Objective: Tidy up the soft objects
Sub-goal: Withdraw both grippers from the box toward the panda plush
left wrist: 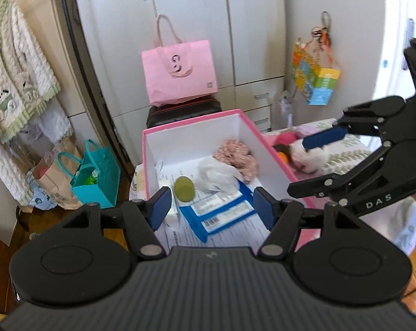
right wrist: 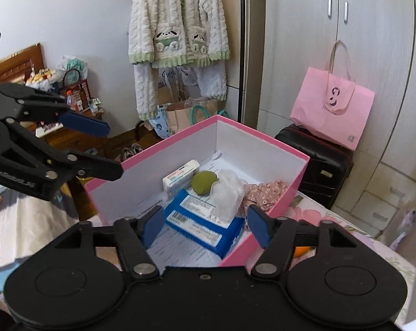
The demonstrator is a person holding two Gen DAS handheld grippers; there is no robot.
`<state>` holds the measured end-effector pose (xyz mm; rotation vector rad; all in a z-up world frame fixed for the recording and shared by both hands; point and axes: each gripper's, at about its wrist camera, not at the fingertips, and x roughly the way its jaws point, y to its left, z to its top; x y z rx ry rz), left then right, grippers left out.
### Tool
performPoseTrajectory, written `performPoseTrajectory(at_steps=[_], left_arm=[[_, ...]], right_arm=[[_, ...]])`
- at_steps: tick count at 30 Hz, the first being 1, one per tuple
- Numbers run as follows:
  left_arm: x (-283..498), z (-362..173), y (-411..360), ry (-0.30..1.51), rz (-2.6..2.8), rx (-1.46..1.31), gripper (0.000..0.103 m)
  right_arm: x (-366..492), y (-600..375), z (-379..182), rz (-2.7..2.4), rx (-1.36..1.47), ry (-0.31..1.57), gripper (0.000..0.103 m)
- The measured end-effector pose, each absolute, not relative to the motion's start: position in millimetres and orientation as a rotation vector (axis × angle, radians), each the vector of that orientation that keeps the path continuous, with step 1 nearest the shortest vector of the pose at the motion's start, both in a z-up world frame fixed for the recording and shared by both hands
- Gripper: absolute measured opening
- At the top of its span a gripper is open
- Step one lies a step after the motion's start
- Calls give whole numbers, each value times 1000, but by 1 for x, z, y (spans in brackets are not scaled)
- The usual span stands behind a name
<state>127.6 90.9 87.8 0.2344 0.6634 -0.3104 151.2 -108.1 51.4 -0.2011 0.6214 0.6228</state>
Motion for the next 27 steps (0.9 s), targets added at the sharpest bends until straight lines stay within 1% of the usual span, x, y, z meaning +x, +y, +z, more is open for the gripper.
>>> performPoseTrajectory(at_steps=[3,7,10,14,16,21,24,27], left_arm=[[110,93,86,667,-339,245,68],[87,95,77,658,-367,294,73],[72,95,70,654,-393,332,76],[53,93,59,670,-451,364,79],[44,91,53,671,-475,376,83],[27,82,37,664,-528,393,89],[26,72,27,691,-594,355,95],[25,62,14,728,-631,344,95]], right_arm=[[131,-107,58,601,-238,611,78],[104,-109,65,597,-256,605,86],[84,-113,70,600,-259,599,89],[60,-121,74,618,-286,601,89],[48,-127,74,612,-287,603,90],[21,-154,66,581,-265,601,91],[7,-172,57,558,-252,589,91],[-3,-187,47,551,-241,578,91]])
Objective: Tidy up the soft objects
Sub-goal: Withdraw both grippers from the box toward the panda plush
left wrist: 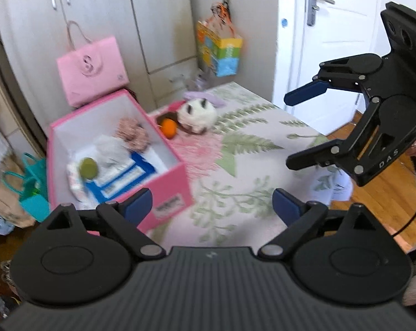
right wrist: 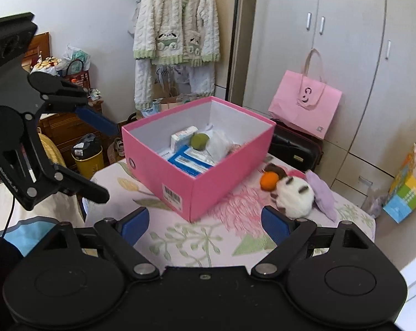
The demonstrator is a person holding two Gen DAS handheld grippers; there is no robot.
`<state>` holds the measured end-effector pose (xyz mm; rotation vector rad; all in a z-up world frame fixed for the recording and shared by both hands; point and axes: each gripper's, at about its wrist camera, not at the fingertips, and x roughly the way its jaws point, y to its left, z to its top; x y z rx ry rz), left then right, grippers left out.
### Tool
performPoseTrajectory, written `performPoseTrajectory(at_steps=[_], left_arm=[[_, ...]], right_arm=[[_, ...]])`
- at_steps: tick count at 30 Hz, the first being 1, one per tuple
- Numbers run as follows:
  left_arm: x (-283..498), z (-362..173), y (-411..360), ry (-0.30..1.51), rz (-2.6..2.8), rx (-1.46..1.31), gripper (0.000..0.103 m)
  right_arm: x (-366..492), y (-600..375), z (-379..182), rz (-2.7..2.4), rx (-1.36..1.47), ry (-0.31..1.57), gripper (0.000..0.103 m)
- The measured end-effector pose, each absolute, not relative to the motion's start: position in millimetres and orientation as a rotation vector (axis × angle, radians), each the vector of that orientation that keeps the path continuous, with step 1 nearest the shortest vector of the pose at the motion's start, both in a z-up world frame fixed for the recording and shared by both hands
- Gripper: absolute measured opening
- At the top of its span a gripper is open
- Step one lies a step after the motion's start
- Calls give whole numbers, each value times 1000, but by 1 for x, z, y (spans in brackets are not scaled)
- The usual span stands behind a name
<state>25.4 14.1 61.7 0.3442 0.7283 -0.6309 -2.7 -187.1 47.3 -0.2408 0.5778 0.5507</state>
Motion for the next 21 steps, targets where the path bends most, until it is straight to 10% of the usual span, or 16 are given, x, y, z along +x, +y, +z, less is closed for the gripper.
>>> performPoseTrajectory(at_steps=[21], left_arm=[[81,11,-70,609,-641,271,95]], right_arm=[[37,-256,-46,492,-212,546,90]])
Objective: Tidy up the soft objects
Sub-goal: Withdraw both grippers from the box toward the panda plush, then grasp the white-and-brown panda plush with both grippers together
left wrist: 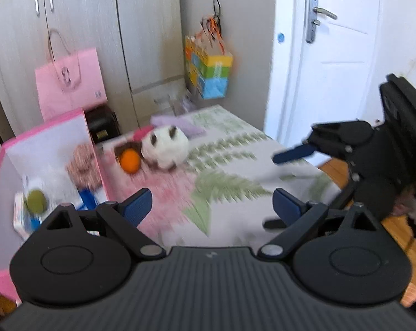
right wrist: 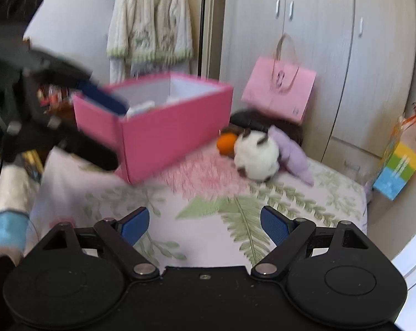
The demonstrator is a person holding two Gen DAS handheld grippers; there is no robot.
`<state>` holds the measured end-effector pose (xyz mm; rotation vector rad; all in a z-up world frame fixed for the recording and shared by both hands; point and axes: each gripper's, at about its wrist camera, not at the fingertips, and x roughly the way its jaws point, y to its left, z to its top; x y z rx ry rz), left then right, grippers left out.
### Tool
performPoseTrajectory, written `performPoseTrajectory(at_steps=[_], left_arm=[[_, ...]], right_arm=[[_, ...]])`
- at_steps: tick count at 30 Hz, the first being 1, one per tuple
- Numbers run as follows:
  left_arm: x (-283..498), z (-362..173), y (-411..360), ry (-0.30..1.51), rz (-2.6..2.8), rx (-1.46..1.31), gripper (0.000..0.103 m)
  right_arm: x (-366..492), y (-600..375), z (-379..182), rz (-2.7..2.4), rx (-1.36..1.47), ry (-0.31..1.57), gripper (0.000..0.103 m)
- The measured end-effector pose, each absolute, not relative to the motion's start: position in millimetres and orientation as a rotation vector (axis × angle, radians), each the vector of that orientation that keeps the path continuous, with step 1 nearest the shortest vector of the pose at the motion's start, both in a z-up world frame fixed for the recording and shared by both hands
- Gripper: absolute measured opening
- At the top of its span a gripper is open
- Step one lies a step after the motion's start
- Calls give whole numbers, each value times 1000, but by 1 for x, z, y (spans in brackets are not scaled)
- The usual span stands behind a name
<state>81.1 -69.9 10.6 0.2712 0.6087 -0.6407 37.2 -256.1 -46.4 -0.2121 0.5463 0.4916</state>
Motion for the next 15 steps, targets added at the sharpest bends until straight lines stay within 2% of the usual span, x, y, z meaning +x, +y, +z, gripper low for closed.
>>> performPoseTrajectory(at_steps=[4,11,15], left_arm=[[102,-5,-84,584,-596,311,95],[145,-22,-110,600,-508,133,95],[169,-32,-123,581,-443,77,94]], right_arm=[[54,-250,-57,476,-254,545,91],[108,-261,-79,333,-172,462,91],[140,-274,-86,357,-70,510,90]])
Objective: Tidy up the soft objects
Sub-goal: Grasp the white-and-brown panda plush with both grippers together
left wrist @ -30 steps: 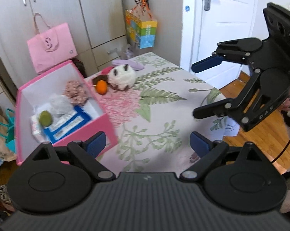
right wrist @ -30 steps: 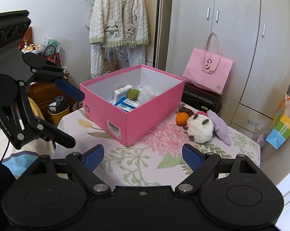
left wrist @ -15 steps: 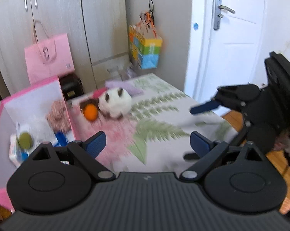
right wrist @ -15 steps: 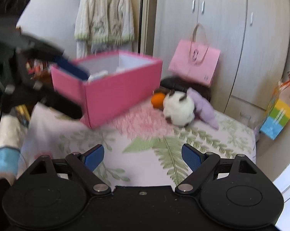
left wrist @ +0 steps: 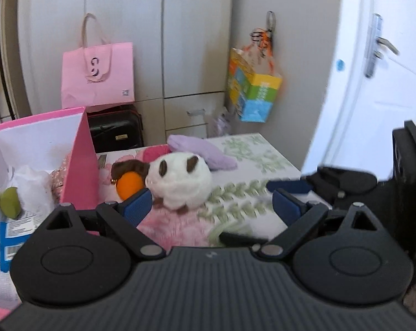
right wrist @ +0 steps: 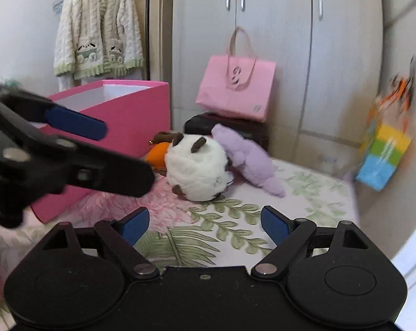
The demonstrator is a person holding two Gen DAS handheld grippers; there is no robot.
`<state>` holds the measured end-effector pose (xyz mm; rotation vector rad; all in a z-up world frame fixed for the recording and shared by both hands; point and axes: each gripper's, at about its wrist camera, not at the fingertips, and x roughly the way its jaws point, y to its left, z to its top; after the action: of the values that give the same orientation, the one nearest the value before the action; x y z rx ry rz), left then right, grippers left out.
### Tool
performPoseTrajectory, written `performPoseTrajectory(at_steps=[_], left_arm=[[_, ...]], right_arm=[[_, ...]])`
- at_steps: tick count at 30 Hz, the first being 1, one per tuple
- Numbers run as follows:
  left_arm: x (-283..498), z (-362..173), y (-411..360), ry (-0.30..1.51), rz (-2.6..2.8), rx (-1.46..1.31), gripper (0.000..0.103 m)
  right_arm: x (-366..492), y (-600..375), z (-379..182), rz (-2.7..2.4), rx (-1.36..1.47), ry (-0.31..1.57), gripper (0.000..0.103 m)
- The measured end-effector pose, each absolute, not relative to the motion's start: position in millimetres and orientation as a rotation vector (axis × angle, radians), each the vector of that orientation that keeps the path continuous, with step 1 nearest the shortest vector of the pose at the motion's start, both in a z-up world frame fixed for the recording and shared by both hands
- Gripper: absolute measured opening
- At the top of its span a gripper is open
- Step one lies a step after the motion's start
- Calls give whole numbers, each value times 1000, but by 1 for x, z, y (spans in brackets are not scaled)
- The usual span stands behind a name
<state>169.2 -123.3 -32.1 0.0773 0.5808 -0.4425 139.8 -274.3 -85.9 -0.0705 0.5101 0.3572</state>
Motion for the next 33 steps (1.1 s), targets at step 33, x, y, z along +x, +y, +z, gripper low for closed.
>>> performPoseTrajectory(at_steps=[33], left_arm=[[234,-80,-120,651,-327,-89,56]], right_arm=[[226,-251,-103,517,-81,593,66]])
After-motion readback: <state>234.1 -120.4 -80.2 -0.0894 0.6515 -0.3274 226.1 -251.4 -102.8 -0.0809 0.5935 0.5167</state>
